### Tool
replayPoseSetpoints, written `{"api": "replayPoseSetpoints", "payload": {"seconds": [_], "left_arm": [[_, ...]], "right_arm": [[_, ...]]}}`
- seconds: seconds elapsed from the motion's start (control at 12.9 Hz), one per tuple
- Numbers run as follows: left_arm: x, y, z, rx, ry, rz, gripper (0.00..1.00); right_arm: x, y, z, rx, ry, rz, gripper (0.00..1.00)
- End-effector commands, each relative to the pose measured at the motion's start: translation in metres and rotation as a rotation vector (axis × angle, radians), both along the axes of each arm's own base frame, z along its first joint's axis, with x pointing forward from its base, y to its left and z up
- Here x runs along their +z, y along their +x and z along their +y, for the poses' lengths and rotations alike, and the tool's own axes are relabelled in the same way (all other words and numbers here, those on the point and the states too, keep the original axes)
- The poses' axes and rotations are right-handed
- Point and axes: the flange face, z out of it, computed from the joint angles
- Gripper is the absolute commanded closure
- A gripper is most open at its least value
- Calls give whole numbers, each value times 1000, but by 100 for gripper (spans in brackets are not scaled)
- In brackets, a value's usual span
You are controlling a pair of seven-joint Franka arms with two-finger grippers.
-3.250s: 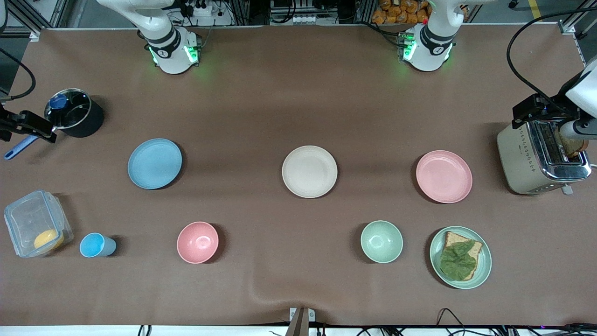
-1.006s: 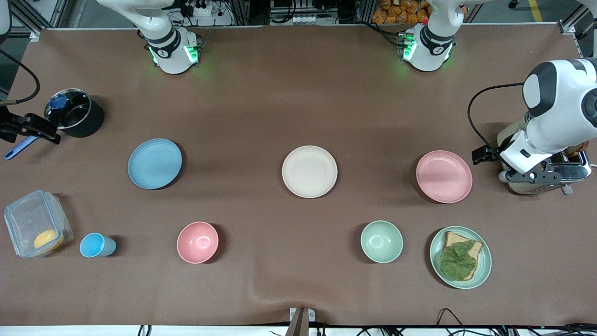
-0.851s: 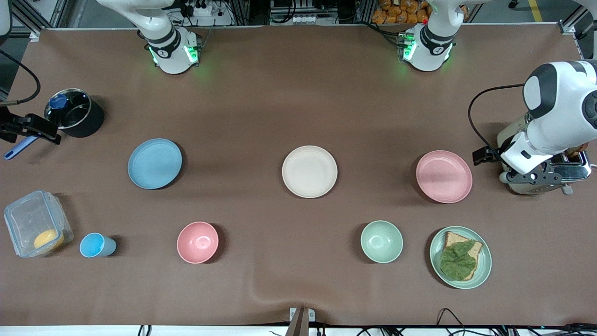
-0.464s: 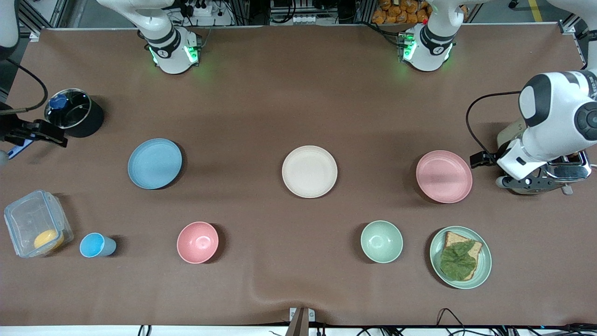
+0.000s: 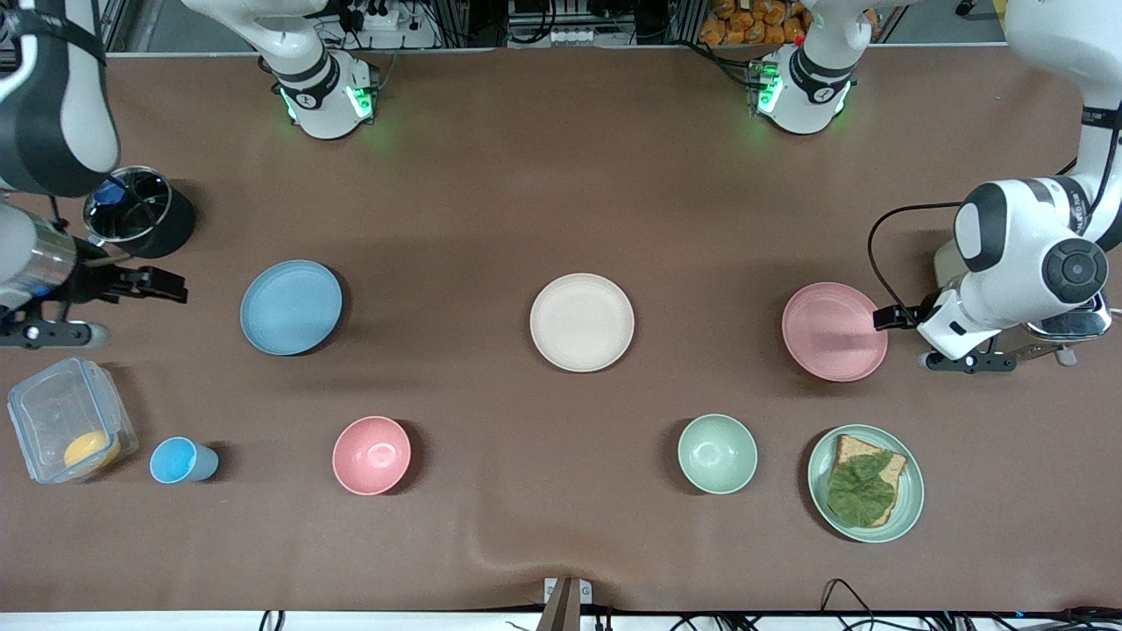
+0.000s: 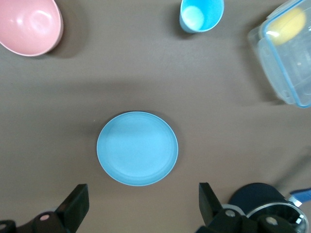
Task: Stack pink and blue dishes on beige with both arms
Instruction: 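Grasp the pink plate with the left gripper while the right gripper reaches the blue plate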
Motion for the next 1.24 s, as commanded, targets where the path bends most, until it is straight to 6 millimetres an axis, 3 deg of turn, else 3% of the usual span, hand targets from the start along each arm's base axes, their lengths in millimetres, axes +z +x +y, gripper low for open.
{"api": "replayPoseSetpoints", "payload": {"seconds": [0.0, 0.15, 0.39, 0.62, 0.77, 0.85, 1.08, 1.16], "left_arm": [[-24, 0, 8, -13, 4, 7, 0], [-41, -1, 9, -11, 0, 17, 0], [-70, 0, 9, -12, -6, 14, 11], [-87, -2, 9, -13, -10, 26, 22], [-89, -2, 9, -13, -12, 23, 36], [-89, -2, 9, -12, -12, 23, 48], [-88, -1, 7, -8, -16, 19, 100], [-87, -1, 7, -9, -18, 19, 100]], "right_arm": [[-37, -14, -3, -4, 22, -1, 0], [-76, -23, -8, -12, 21, -15, 0], [-138, -42, -28, -48, 23, -16, 0], [-186, -46, -49, -110, 52, 28, 0], [-212, -48, -61, -119, 121, 38, 0], [-228, -48, -67, -115, 134, 40, 0], [-262, -54, -83, -105, 148, 67, 0], [-269, -56, -86, -98, 153, 76, 4]]}}
